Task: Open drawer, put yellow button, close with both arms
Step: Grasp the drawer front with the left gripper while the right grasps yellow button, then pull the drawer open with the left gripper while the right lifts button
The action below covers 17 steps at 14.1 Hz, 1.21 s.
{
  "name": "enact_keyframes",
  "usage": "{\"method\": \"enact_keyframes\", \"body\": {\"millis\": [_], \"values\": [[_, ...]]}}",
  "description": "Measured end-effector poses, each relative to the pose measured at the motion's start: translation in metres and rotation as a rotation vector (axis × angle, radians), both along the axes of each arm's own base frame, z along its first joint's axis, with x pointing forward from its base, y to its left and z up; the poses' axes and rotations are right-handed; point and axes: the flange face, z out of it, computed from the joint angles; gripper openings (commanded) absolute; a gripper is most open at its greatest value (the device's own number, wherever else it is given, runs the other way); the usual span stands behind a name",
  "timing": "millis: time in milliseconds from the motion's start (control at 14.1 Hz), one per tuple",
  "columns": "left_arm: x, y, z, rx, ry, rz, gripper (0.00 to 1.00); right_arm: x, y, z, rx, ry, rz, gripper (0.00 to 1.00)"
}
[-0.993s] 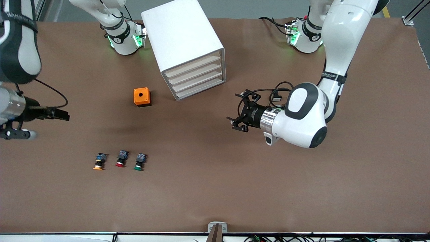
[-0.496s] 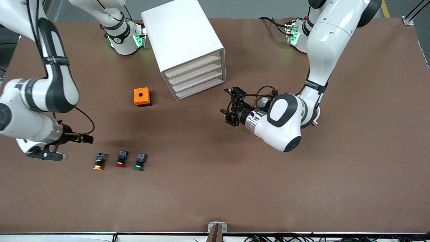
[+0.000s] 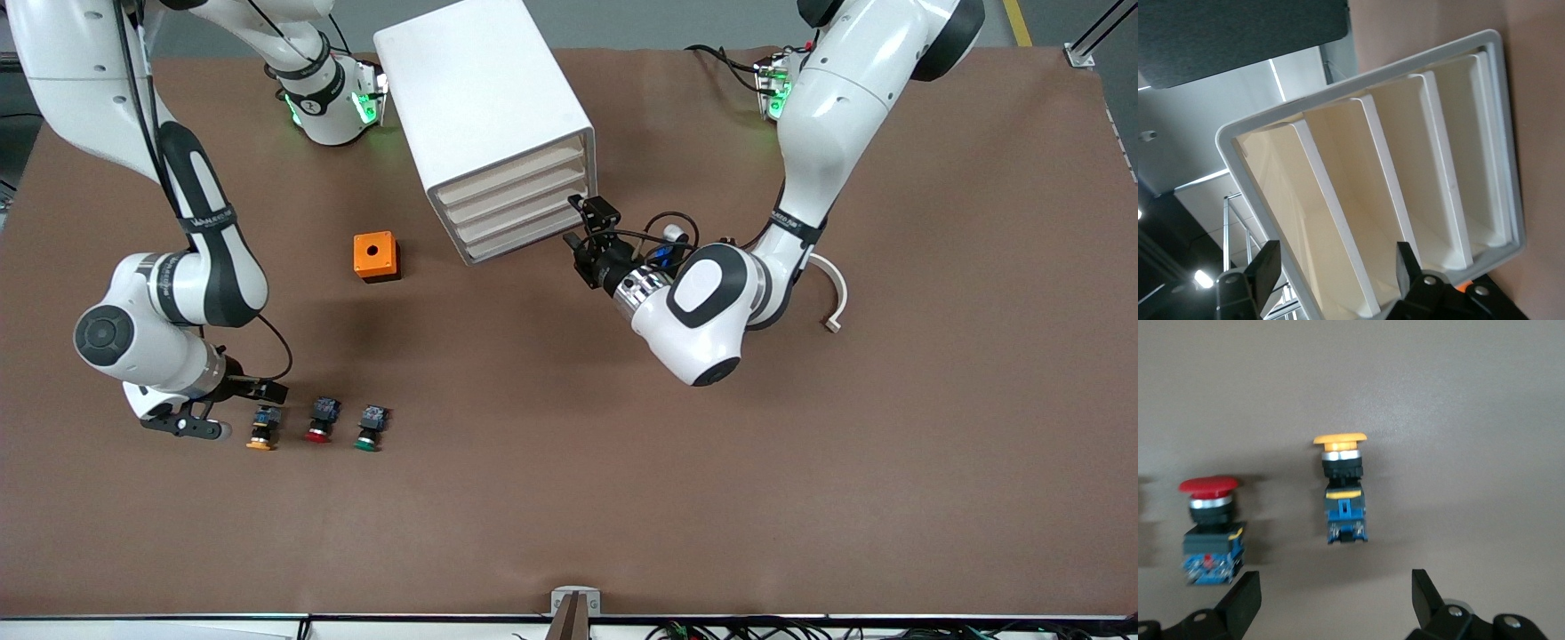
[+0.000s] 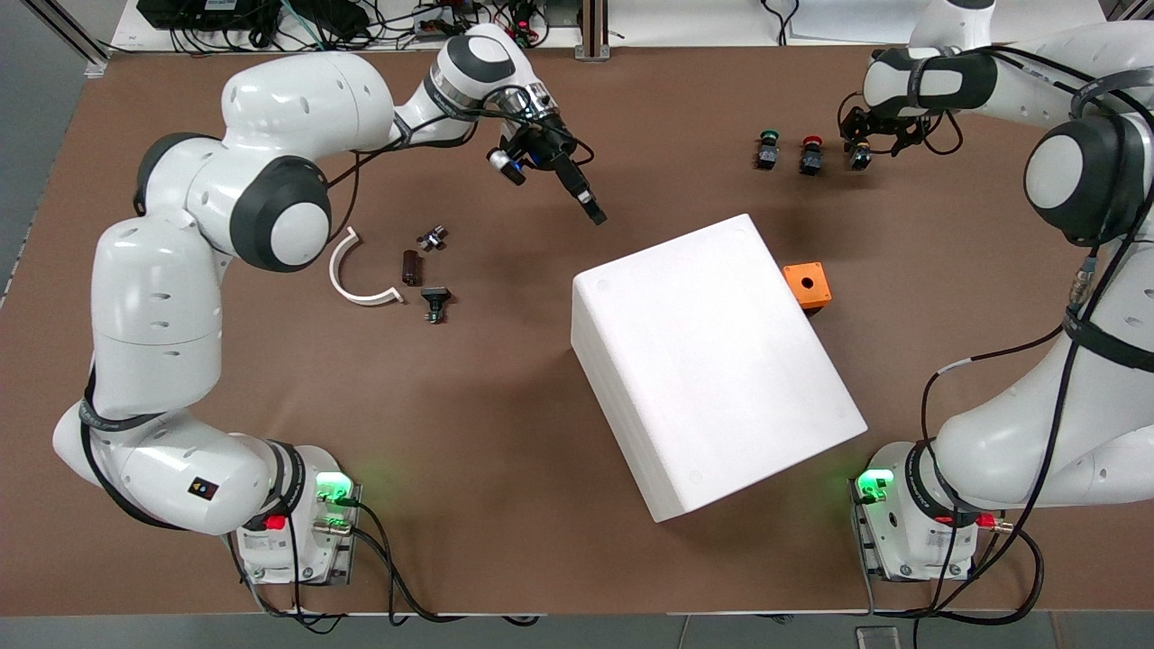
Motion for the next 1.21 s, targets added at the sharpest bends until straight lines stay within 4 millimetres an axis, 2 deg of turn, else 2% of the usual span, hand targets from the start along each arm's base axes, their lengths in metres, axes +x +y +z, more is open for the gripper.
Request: {"method": "enact_keyframes", "body": {"millis": [355, 638, 851, 922, 993, 1064, 1206], "values": [[-0.023, -0.008, -0.034, 0.041, 0.169, 0.000, 0.58, -0.004, -0.001, -0.042, 0.000, 0.026, 0.000, 1.00], [-0.045, -0.029, -0.043, 0.061, 0.218, -0.027, 0.57, 0.002, 0.000, -0.044, -0.001, 0.010, 0.002, 1.00], [-0.060, -0.042, -0.045, 0.073, 0.230, -0.054, 0.50, 0.012, 0.000, -0.045, -0.002, -0.005, 0.003, 0.97], [-0.064, -0.046, -0.046, 0.079, 0.235, -0.062, 0.49, 0.014, 0.000, -0.047, -0.002, -0.005, 0.004, 0.92], [-0.070, -0.049, -0.048, 0.086, 0.240, -0.071, 0.47, 0.016, -0.001, -0.050, -0.003, -0.005, 0.004, 0.81], [-0.075, -0.053, -0.050, 0.091, 0.246, -0.079, 0.44, 0.017, -0.001, -0.051, -0.003, -0.007, 0.004, 0.65], [-0.084, -0.062, -0.052, 0.090, 0.259, -0.092, 0.37, 0.019, -0.001, -0.052, -0.003, -0.007, 0.009, 0.22]]}}
